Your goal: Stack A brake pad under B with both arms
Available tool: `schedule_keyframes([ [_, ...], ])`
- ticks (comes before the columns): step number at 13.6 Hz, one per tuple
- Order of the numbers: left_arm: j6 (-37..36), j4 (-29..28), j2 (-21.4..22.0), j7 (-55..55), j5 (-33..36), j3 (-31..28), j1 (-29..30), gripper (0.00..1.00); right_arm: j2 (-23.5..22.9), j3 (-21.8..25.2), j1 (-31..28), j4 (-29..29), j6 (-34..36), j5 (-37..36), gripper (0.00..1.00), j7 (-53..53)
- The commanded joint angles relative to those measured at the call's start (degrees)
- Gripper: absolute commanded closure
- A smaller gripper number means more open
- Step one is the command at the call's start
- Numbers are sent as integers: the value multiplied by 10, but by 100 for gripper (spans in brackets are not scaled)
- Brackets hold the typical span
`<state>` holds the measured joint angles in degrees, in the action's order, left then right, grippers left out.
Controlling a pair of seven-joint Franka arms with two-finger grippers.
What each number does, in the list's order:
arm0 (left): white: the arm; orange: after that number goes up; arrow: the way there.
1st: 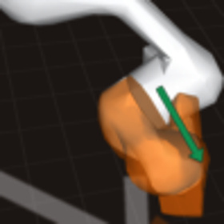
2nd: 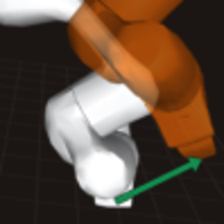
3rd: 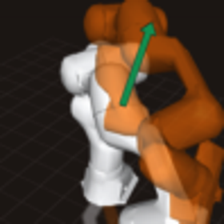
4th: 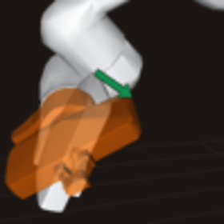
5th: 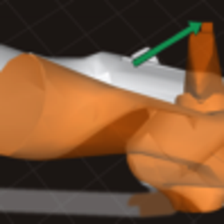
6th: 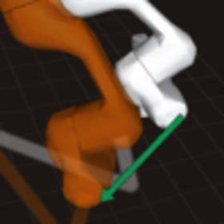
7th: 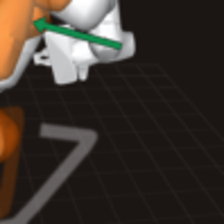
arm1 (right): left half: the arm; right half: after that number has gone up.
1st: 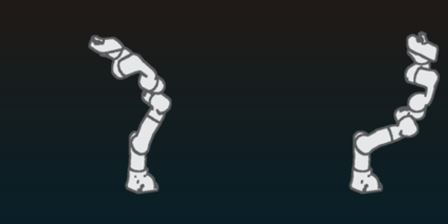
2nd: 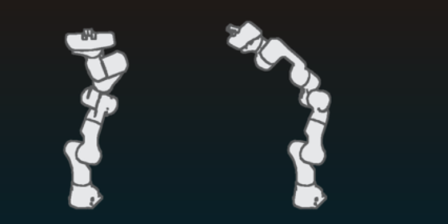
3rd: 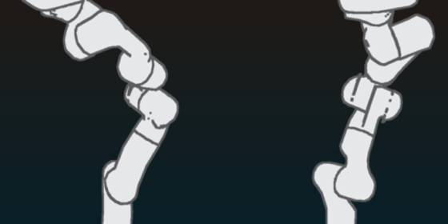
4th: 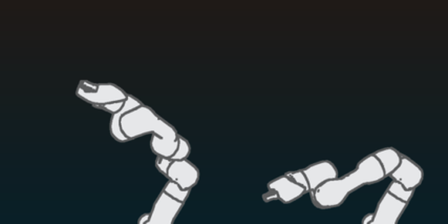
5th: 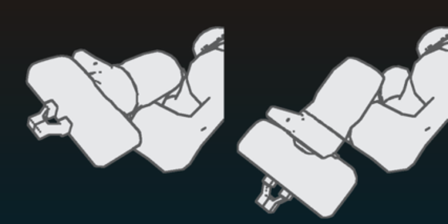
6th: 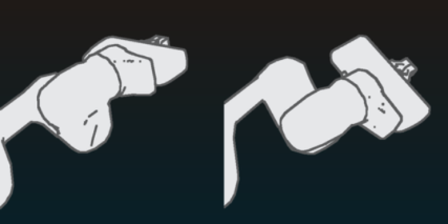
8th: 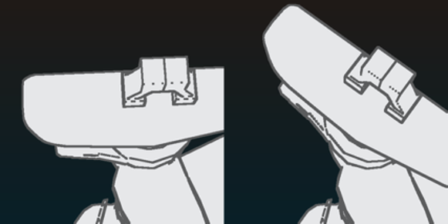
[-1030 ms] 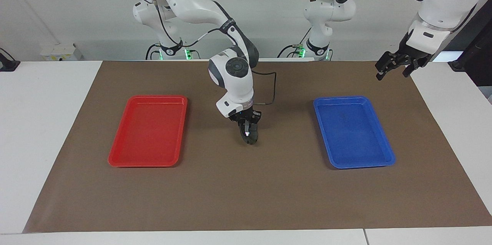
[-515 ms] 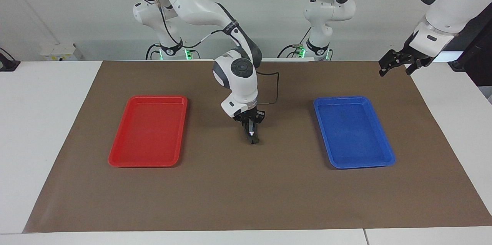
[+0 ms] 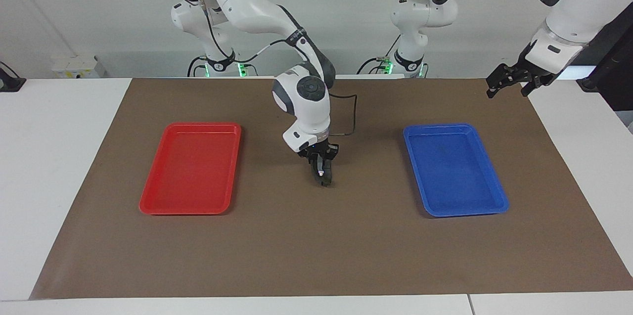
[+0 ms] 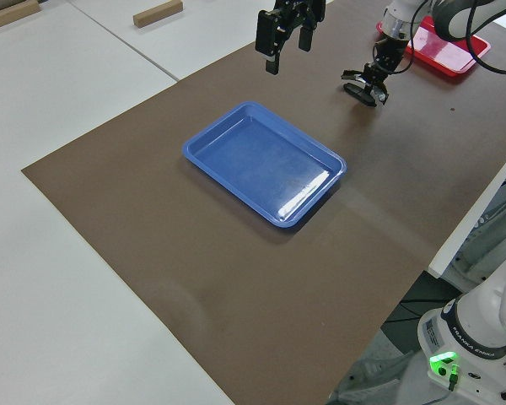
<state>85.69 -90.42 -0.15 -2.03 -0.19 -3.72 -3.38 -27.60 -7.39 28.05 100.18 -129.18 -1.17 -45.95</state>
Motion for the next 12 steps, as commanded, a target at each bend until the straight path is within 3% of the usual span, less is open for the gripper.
schedule_keyframes([
  [1, -4, -5, 6, -7, -6, 2, 6, 0, 8, -4, -4, 14, -6, -9, 100, -16],
  [2, -4, -6, 6, -7, -6, 2, 7, 0, 8, -4, -4, 13, -8, -9, 100, -16],
  [4, -4, -6, 6, -7, -6, 2, 7, 0, 7, -5, -4, 13, -9, -9, 89, -16],
  [12, -4, -6, 6, -7, -6, 2, 6, 0, 6, -5, 1, 7, -12, -1, 89, -17],
])
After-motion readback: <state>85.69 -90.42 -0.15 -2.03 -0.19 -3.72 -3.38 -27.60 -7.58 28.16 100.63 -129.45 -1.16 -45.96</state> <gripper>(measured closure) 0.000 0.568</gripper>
